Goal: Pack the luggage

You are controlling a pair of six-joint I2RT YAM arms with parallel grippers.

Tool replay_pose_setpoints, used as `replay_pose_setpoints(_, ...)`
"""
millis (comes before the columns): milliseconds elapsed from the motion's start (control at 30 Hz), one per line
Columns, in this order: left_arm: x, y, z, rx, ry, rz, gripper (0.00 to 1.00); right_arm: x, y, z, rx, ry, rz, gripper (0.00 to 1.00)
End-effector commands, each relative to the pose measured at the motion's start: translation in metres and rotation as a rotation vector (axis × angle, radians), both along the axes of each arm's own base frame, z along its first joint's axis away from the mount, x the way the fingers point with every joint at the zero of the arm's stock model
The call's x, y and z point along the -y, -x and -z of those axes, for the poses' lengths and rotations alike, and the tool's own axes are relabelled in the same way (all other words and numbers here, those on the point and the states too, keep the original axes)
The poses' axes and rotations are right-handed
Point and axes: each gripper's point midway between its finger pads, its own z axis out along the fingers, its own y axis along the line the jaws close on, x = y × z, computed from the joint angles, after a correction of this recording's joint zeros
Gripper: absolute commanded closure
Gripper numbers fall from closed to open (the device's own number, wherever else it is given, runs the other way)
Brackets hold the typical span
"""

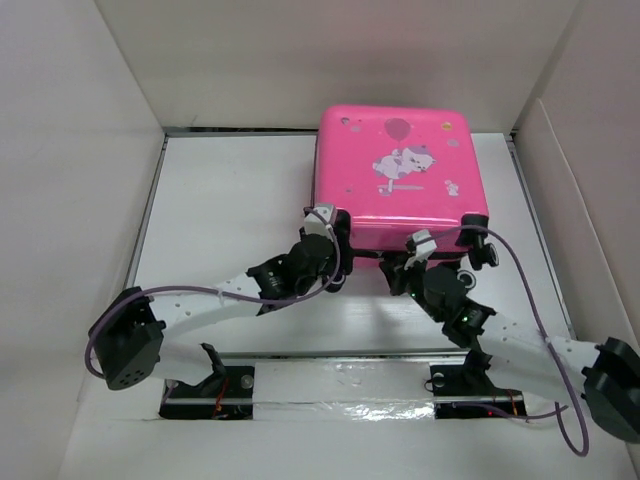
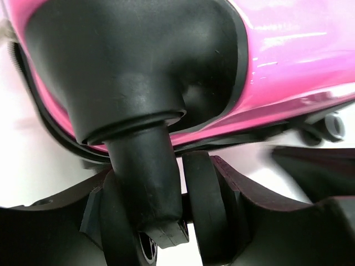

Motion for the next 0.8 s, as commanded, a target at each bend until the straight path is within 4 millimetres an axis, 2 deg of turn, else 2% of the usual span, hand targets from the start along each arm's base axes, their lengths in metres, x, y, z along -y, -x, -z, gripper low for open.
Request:
replay_pose_setpoints(0,0.113,0.07,-0.12,0.103,0.441,0.602,1.0,-0.076,0.027,-0.087,0.157,-0.254,-0.29,1.0)
replay_pose_setpoints(33,0.113,0.066,-0.129,0.115,0.476,0.612,1.0,-0.092,0.032,-0.082,0.137,-0.235,-0.343,1.0)
replay_pose_setpoints(67,0.113,0.068,-0.134,0.098,0.511,0.626,1.0,-0.102,0.033,-0.097,0.165,-0.258,-0.368,1.0)
replay_pose_setpoints(100,0.112,0.073,-0.142,0.092,0.54,0.663,1.0,-0.11,0.035,-0.1,0.169,-0.261,-0.392,1.0)
replay_pose_setpoints(167,0.104,0.071,-0.152,0.081,0.598,0.663,1.0,-0.133,0.047,-0.107,0.18,-0.291,-0.48,1.0)
replay_pose_setpoints(200,0.098,0.075,-0.163,0.091,0.628,0.675,1.0,-0.137,0.046,-0.106,0.169,-0.308,-0.483,1.0)
replay_pose_setpoints(267,0.084,0.074,-0.168,0.103,0.676,0.659,1.0,-0.149,0.05,-0.109,0.173,-0.348,-0.534,1.0)
replay_pose_setpoints(300,0.074,0.079,-0.181,0.11,0.72,0.665,1.0,-0.155,0.051,-0.115,0.177,-0.379,-0.557,1.0)
replay_pose_setpoints(367,0.064,0.082,-0.183,0.111,0.741,0.666,1.0,-0.166,0.055,-0.12,0.199,-0.379,-0.615,1.0)
replay_pose_setpoints(400,0.057,0.086,-0.192,0.126,0.761,0.663,1.0,-0.175,0.055,-0.122,0.208,-0.369,-0.63,1.0)
replay_pose_setpoints(467,0.05,0.088,-0.186,0.117,0.76,0.636,1.0,-0.176,0.052,-0.122,0.217,-0.374,-0.62,1.0)
replay_pose_setpoints(500,0.041,0.085,-0.19,0.141,0.77,0.596,1.0,-0.169,0.046,-0.122,0.223,-0.374,-0.588,1.0)
replay_pose_setpoints(533,0.037,0.082,-0.172,0.118,0.74,0.56,1.0,-0.159,0.04,-0.111,0.208,-0.353,-0.55,1.0)
replay_pose_setpoints(600,0.026,0.078,-0.166,0.13,0.741,0.498,1.0,-0.136,0.028,-0.096,0.187,-0.316,-0.49,1.0)
replay_pose_setpoints(633,0.024,0.078,-0.153,0.118,0.719,0.468,1.0,-0.108,0.014,-0.086,0.182,-0.282,-0.438,1.0)
replay_pose_setpoints(700,0.028,0.082,-0.141,0.099,0.695,0.453,1.0,-0.083,0.002,-0.079,0.183,-0.232,-0.413,1.0)
replay_pose_setpoints(733,0.035,0.091,-0.135,0.087,0.696,0.478,1.0,-0.06,-0.008,-0.087,0.209,-0.217,-0.382,1.0)
replay_pose_setpoints(767,0.041,0.097,-0.132,0.069,0.706,0.493,1.0,-0.049,-0.011,-0.076,0.165,-0.177,-0.365,1.0)
